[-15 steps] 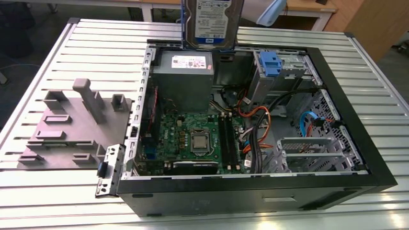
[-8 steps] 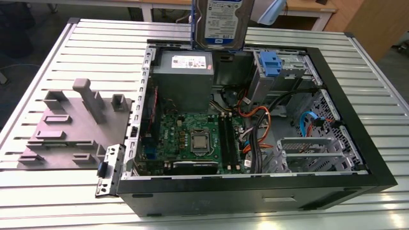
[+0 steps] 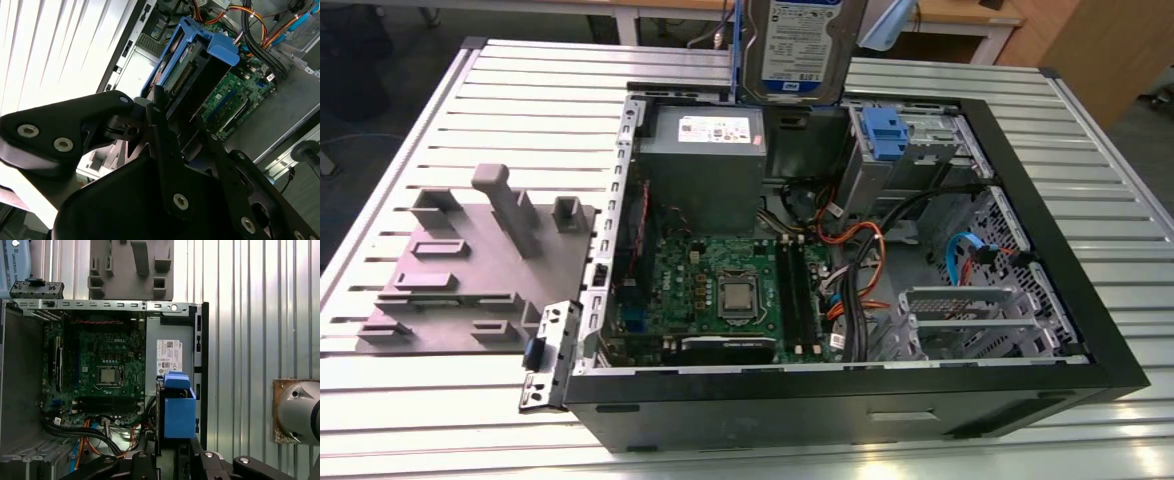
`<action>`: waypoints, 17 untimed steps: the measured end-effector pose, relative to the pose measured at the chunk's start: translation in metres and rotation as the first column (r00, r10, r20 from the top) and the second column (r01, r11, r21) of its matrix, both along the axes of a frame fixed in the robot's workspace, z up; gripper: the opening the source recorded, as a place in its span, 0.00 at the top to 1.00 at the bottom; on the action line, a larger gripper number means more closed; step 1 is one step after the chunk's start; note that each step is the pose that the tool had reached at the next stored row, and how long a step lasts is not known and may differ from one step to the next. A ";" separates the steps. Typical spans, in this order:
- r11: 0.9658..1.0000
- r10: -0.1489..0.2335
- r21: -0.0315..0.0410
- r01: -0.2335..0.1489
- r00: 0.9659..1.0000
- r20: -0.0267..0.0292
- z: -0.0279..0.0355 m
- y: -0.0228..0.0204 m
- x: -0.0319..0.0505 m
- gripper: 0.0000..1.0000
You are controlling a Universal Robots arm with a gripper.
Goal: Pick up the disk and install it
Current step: 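Pick up the disk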
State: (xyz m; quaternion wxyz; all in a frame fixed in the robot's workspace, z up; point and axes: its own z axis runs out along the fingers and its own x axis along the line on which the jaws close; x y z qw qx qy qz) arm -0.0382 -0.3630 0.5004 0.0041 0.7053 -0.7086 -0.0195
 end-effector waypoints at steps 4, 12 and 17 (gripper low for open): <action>1.000 0.000 0.000 0.000 1.000 0.000 0.0000 0.0000 0.0001 0.65; 1.000 0.000 -0.001 0.000 1.000 0.000 0.0000 -0.0016 0.0002 0.65; 1.000 0.000 -0.003 0.000 1.000 0.000 0.0000 -0.0079 0.0002 0.65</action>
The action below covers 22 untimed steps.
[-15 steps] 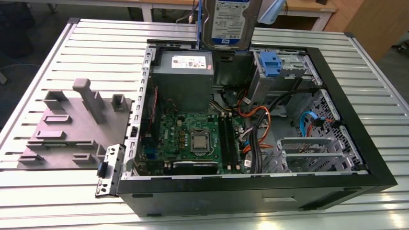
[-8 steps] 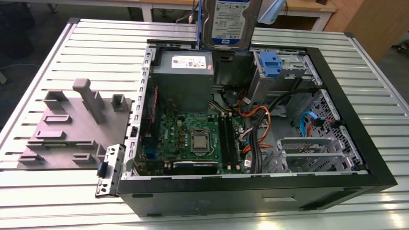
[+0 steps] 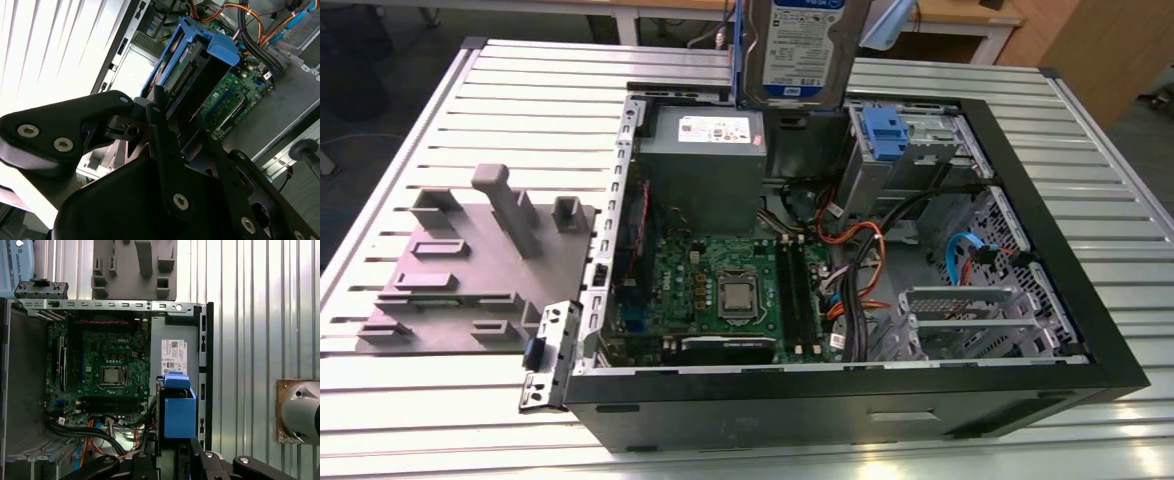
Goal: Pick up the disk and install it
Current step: 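Pick up the disk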
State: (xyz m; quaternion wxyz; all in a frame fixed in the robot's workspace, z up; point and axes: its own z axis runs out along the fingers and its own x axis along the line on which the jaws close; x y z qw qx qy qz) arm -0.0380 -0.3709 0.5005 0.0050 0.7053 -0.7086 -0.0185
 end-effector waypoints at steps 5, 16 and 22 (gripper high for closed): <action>1.000 0.000 -0.002 0.000 1.000 0.000 0.0000 -0.0088 0.0000 0.65; 1.000 0.000 -0.010 0.000 1.000 0.000 0.0000 -0.0315 0.0000 0.65; 1.000 0.000 -0.016 0.000 1.000 0.000 0.0000 -0.0429 0.0000 0.65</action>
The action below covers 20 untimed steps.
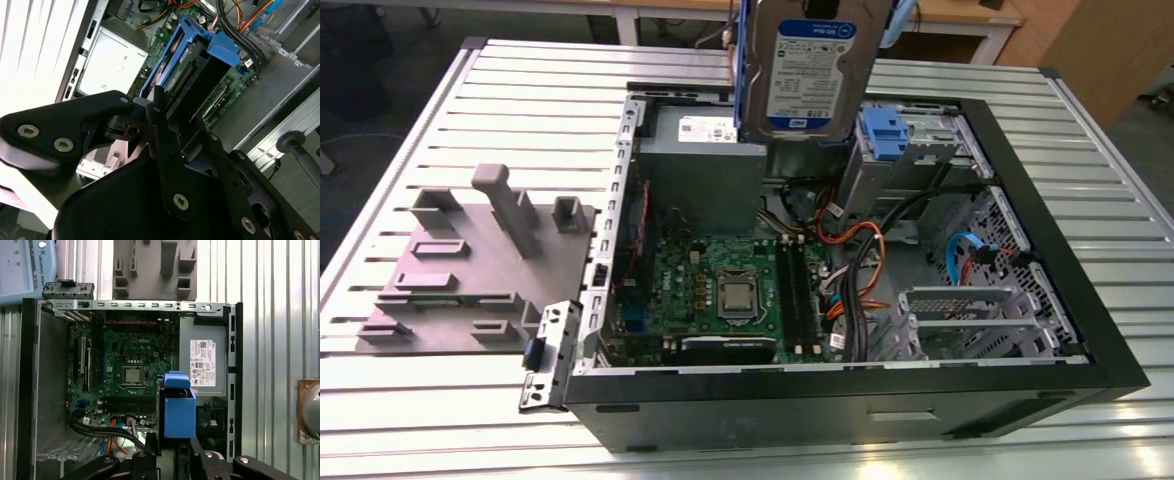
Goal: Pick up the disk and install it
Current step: 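Pick up the disk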
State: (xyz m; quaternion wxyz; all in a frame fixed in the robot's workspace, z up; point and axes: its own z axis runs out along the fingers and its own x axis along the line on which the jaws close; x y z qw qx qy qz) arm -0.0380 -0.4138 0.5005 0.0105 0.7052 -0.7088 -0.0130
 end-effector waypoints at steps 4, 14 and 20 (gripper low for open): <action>1.000 0.000 -0.005 0.000 1.000 0.000 0.0000 -0.0065 0.0000 0.65; 1.000 0.000 -0.017 0.000 1.000 0.000 0.0000 -0.0218 0.0000 0.65; 1.000 0.000 -0.024 0.000 1.000 0.000 -0.0001 -0.0307 0.0000 0.65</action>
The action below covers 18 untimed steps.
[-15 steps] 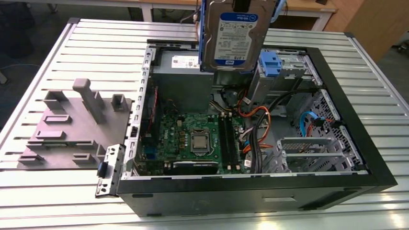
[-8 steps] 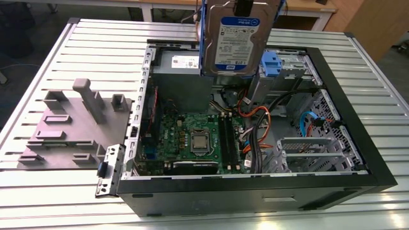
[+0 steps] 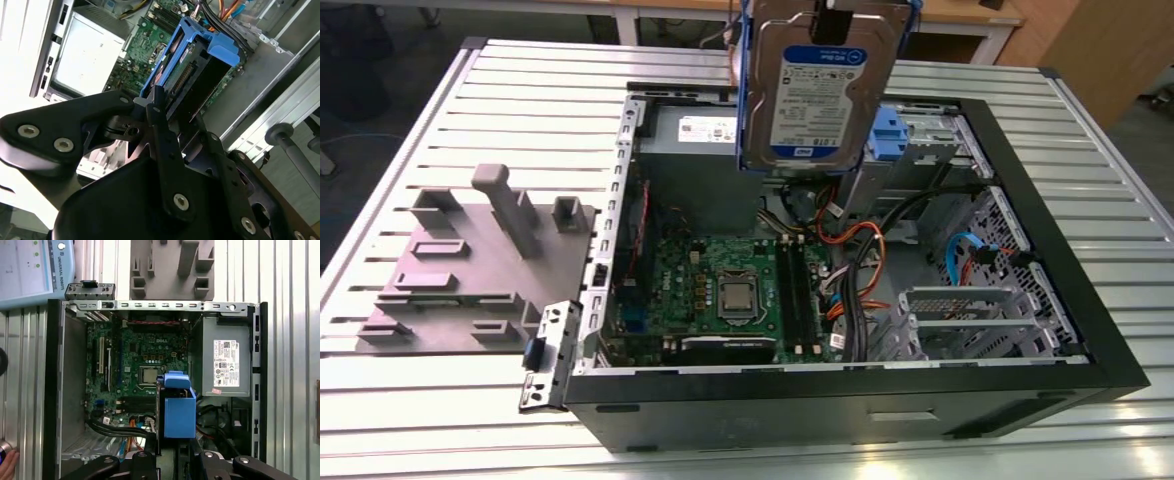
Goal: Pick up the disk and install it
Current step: 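Pick up the disk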
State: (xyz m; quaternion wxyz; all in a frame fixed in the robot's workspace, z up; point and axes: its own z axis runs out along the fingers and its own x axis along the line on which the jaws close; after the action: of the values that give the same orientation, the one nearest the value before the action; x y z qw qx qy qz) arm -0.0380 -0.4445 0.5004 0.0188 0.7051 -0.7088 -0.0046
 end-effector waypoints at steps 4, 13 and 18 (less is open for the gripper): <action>1.000 0.000 -0.005 0.000 1.000 0.000 0.0000 -0.0055 0.0000 0.65; 1.000 0.000 -0.016 0.000 1.000 0.000 0.0000 -0.0185 0.0000 0.65; 1.000 0.000 -0.021 0.000 1.000 0.000 0.0000 -0.0269 0.0000 0.65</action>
State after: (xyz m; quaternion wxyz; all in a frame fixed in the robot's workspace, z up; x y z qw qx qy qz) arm -0.0380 -0.4714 0.5003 0.0263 0.7048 -0.7089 0.0029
